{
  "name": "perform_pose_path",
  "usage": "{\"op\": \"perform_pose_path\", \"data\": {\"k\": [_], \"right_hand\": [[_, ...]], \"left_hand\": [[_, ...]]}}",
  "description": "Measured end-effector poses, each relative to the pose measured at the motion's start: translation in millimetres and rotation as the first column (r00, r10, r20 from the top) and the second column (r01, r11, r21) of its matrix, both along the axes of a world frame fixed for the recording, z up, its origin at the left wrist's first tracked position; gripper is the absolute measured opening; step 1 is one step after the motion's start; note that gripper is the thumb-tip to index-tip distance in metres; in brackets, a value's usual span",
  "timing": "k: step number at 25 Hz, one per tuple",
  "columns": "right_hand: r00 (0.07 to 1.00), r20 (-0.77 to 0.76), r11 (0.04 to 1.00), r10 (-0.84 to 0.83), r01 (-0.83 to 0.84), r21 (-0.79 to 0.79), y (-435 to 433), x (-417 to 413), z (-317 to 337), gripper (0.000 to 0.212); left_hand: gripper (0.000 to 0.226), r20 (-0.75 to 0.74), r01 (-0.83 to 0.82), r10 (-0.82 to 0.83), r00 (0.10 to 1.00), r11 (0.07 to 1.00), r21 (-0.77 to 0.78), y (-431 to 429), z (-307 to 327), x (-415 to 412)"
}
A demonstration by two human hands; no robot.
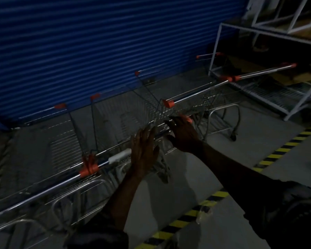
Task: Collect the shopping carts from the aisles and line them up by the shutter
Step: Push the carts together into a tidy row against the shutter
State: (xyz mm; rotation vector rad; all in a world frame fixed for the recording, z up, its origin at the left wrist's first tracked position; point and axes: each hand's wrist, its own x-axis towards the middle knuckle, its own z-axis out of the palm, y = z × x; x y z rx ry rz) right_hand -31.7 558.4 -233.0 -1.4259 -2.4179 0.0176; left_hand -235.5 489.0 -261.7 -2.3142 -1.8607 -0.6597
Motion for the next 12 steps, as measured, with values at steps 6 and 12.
{"op": "perform_pose_path", "data": {"k": [6,12], "right_hand": [[0.974,0.227,0.994,0.005,0.02,-0.111,71,74,20,0.102],[0.973,0.225,0.981,0.054,-0.01,-0.192,143,135,16,0.104]], "left_hand": [[0.079,-0.008,0.034,-0.034,0.999,0.998,-0.046,68,3,61],[0.067,0.02,-0.017,0.015,1.0,0.997,0.073,128,-7,130]]}}
